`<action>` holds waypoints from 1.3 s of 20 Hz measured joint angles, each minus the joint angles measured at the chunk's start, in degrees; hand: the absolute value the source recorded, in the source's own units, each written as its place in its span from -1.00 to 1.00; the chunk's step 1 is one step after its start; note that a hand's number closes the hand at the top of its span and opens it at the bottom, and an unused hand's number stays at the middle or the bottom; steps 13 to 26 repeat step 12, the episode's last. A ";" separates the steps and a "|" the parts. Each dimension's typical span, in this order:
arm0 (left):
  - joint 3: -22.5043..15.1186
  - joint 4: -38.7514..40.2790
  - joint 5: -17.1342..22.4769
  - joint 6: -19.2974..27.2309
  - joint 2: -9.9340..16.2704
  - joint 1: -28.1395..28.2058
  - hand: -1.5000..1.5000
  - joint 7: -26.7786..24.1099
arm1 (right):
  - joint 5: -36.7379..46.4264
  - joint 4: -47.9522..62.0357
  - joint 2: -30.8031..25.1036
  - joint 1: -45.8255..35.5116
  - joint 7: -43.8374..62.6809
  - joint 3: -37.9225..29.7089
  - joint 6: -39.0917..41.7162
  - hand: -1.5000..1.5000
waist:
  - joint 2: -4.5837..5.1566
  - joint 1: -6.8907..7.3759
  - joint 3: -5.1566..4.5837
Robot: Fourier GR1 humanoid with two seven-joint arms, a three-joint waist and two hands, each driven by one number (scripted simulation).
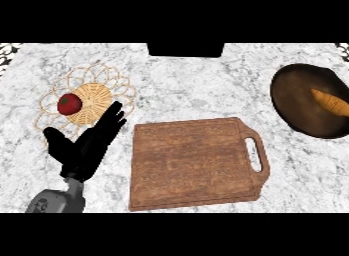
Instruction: Pick the croissant from the cutting board and place it in the pan
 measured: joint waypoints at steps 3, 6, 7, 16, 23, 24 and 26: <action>0.16 1.02 -0.35 -0.01 -0.59 -0.36 0.00 -0.89 | -0.13 0.35 -1.64 2.28 -2.51 -0.04 4.38 -1.00 | 0.00 -0.15 0.02; 0.41 0.45 -0.35 0.04 -0.58 -0.16 0.00 -0.36 | 0.06 0.45 -3.10 4.76 -4.74 0.26 7.70 -1.00 | -0.16 -0.27 0.00; 0.42 0.70 -0.42 -0.16 -0.70 0.07 0.00 -0.72 | 0.10 0.45 -3.24 4.83 -4.72 0.32 7.80 -1.00 | -0.19 -0.25 0.00; 0.42 -0.20 -0.78 -0.22 -0.87 0.93 0.00 -0.34 | 0.72 0.25 -3.44 6.82 -5.69 1.18 8.44 -1.00 | -0.31 -0.27 -0.02; 0.42 -0.20 -0.78 -0.22 -0.87 0.93 0.00 -0.34 | 0.72 0.25 -3.44 6.82 -5.69 1.18 8.44 -1.00 | -0.31 -0.27 -0.02; 0.42 -0.20 -0.78 -0.22 -0.87 0.93 0.00 -0.34 | 0.72 0.25 -3.44 6.82 -5.69 1.18 8.44 -1.00 | -0.31 -0.27 -0.02; 0.42 -0.20 -0.78 -0.22 -0.87 0.93 0.00 -0.34 | 0.72 0.25 -3.44 6.82 -5.69 1.18 8.44 -1.00 | -0.31 -0.27 -0.02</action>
